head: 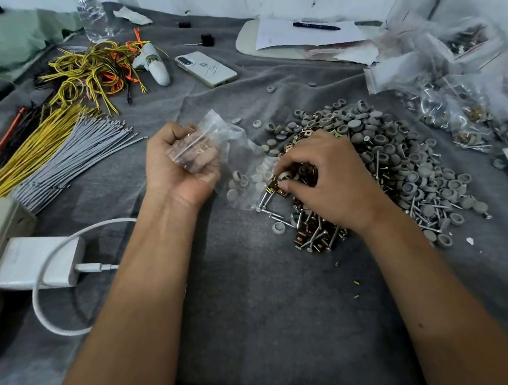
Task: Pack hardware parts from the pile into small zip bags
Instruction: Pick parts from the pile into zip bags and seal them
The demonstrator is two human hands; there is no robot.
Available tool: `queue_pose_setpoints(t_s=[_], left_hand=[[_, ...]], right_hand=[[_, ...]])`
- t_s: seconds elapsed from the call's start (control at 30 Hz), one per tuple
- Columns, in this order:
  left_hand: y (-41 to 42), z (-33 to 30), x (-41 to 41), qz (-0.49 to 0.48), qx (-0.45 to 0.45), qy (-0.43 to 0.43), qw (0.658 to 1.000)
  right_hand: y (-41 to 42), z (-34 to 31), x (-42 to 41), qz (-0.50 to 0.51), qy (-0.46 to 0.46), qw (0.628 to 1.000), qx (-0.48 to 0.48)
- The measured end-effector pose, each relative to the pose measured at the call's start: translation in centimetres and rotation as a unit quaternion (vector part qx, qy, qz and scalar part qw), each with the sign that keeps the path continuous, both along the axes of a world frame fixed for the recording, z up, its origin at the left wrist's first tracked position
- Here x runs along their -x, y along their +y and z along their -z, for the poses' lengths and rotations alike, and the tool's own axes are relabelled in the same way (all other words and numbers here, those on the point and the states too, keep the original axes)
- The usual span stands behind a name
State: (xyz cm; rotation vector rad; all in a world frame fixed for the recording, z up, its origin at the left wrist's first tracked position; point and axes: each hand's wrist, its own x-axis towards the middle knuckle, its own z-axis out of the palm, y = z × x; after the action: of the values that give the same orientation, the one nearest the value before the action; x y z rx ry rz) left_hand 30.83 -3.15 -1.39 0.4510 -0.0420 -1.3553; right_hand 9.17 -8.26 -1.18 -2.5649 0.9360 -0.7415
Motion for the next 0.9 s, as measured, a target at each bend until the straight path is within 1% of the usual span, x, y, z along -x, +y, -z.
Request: queue_pose_setpoints(t_s=[0.07, 0.13, 0.17, 0.23, 0.27, 0.3, 0.33, 0.37, 0.4, 0.43, 0.47, 0.5, 0.53, 0.57, 0.6, 0.67, 0.7, 0.77, 0.83, 0.9], left_hand=[[0.2, -0.2, 0.2, -0.003, 0.008, 0.008, 1.0], [0.4, -0.6, 0.6, -0.027, 0.029, 0.011, 0.999], [0.6, -0.9, 0.5, -0.051, 0.056, 0.016, 0.997], [1.1, -1.6, -0.1, -0.099, 0.139, 0.016, 0.985], [1.2, -1.9, -0.5, -0.116, 0.176, -0.01, 0.978], [1.3, -2.1, -0.8, -0.139, 0.191, -0.075, 0.969], [1.4, -2.3, -1.0, -0.175, 0.18, -0.184, 0.95], [1.3, -2.3, -0.8, -0.212, 0.15, -0.325, 0.909], [1.0, -2.0, -0.2, -0.234, 0.119, -0.469, 0.843], [0.5, -1.6, 0.6, -0.224, 0.098, -0.593, 0.767], [0.1, -1.0, 1.6, -0.189, 0.081, -0.689, 0.695], [-0.4, -0.3, 2.5, -0.143, 0.062, -0.754, 0.638], [-0.8, 0.4, 3.2, -0.099, 0.04, -0.788, 0.606], [-1.0, 0.9, 3.7, -0.064, 0.017, -0.795, 0.603], [-1.2, 1.4, 4.0, -0.039, 0.002, -0.781, 0.623], [-1.4, 1.8, 4.4, -0.02, 0.001, -0.719, 0.695], [-1.4, 1.9, 4.5, -0.021, 0.003, -0.689, 0.725], [-1.4, 1.9, 4.5, -0.014, -0.002, -0.638, 0.77], [-1.3, 1.7, 4.5, -0.008, -0.005, -0.606, 0.796], [-1.2, 1.4, 4.4, -0.019, -0.005, -0.584, 0.812]], right_hand=[[-0.2, 0.1, 0.1, 0.006, -0.007, 1.0, 0.007], [-0.3, 0.3, 0.1, 0.008, -0.017, 1.0, 0.011], [-0.3, 0.3, 0.1, 0.009, -0.022, 1.0, 0.011], [-0.3, 0.3, 0.0, 0.01, -0.036, 0.999, 0.009], [-0.4, 0.2, 0.0, 0.013, -0.041, 0.999, 0.007], [-0.4, 0.2, 0.0, 0.02, -0.044, 0.999, 0.004], [-0.4, 0.2, 0.1, 0.028, -0.048, 0.998, 0.002], [-0.4, 0.2, 0.1, 0.038, -0.059, 0.998, -0.001], [-0.4, 0.2, 0.1, 0.05, -0.077, 0.996, -0.006], [-0.3, 0.2, 0.1, 0.06, -0.104, 0.993, -0.013], [-0.3, 0.2, 0.2, 0.066, -0.136, 0.988, -0.017], [-0.2, 0.2, 0.2, 0.069, -0.167, 0.983, -0.014], [-0.2, 0.0, 0.2, 0.069, -0.195, 0.978, -0.004], [-0.1, -0.1, 0.2, 0.061, -0.216, 0.974, 0.003], [0.0, -0.3, 0.2, 0.043, -0.231, 0.972, 0.004], [0.2, -0.4, 0.0, -0.004, -0.24, 0.971, -0.015], [0.4, -0.4, -0.2, -0.022, -0.233, 0.972, -0.03], [0.4, -0.3, -0.3, -0.044, -0.219, 0.973, -0.056], [0.3, -0.1, -0.2, -0.046, -0.213, 0.974, -0.067], [0.1, 0.1, 0.0, -0.048, -0.198, 0.976, -0.08]])
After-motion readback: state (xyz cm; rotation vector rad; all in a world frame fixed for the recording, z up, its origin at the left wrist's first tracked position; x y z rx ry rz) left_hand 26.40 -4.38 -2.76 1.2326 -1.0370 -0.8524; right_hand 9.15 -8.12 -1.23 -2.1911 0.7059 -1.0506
